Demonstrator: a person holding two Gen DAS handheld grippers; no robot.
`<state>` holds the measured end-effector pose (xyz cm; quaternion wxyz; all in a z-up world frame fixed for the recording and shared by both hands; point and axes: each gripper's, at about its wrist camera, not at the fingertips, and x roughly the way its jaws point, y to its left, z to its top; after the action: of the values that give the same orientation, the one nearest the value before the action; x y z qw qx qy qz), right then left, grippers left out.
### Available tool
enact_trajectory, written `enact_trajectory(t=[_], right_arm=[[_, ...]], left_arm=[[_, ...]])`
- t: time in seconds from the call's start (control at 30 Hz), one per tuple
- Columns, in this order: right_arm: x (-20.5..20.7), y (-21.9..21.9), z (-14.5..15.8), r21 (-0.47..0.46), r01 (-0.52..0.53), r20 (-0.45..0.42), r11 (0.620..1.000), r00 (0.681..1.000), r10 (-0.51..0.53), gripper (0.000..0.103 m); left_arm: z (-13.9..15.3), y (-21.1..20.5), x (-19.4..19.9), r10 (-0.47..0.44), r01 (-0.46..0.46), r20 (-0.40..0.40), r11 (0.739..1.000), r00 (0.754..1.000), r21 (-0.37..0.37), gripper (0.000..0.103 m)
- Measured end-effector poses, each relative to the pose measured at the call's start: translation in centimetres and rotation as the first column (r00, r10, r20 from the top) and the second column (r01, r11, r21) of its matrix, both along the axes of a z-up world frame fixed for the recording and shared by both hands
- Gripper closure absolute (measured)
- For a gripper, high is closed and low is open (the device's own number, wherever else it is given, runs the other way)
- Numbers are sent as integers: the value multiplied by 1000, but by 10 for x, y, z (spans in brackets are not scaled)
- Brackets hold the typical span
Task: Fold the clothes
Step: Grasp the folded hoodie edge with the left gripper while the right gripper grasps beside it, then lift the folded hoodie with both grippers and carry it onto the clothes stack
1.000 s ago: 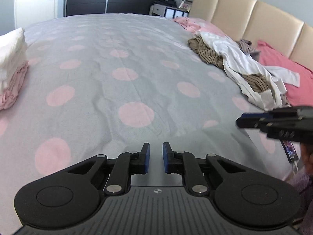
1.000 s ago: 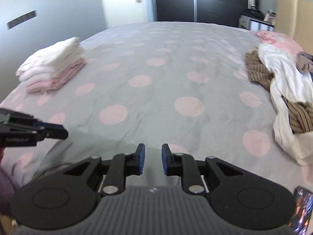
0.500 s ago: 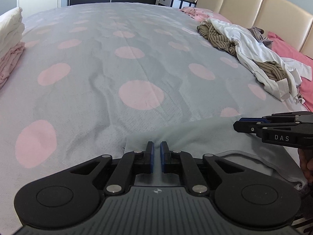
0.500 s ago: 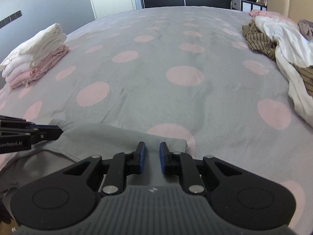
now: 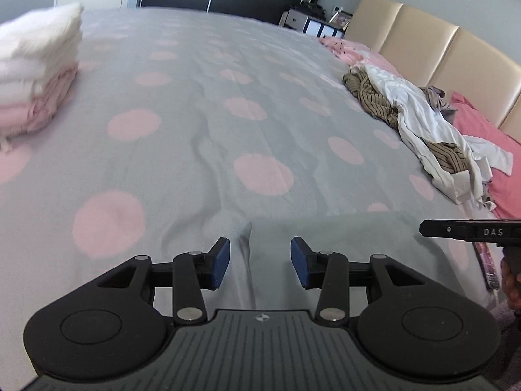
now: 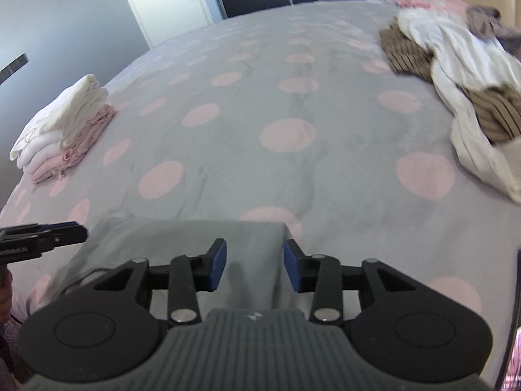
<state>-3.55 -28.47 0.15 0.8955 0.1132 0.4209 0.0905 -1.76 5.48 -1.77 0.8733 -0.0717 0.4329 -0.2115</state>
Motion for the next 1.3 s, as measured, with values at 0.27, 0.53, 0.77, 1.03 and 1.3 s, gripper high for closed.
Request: enact_trajectory(t=[0.27, 0.53, 0.77, 1.03, 1.3], right_arm=[[-16, -22, -28, 181, 52, -146, 982, 989, -25, 61], [-22, -44, -51, 400, 163, -248, 902, 967, -65, 60], [-27, -48, -58, 468, 176, -281, 866, 959, -43, 60], [-17, -36, -64, 463, 112, -247, 879, 969, 7, 64], [-22, -37, -51, 483, 81, -203, 872, 979, 22, 78]], left_arm=[[-40, 29, -6, 25, -77, -244, 975, 970, -209, 58], [-57, 42, -7, 50, -174, -348, 927, 936, -334, 58], [-64, 40, -7, 2, -161, -390, 912, 921, -376, 60], [-67, 25, -4, -50, -83, -356, 934, 933, -349, 68], [-45, 16, -13, -75, 3, -244, 959, 967, -284, 83]])
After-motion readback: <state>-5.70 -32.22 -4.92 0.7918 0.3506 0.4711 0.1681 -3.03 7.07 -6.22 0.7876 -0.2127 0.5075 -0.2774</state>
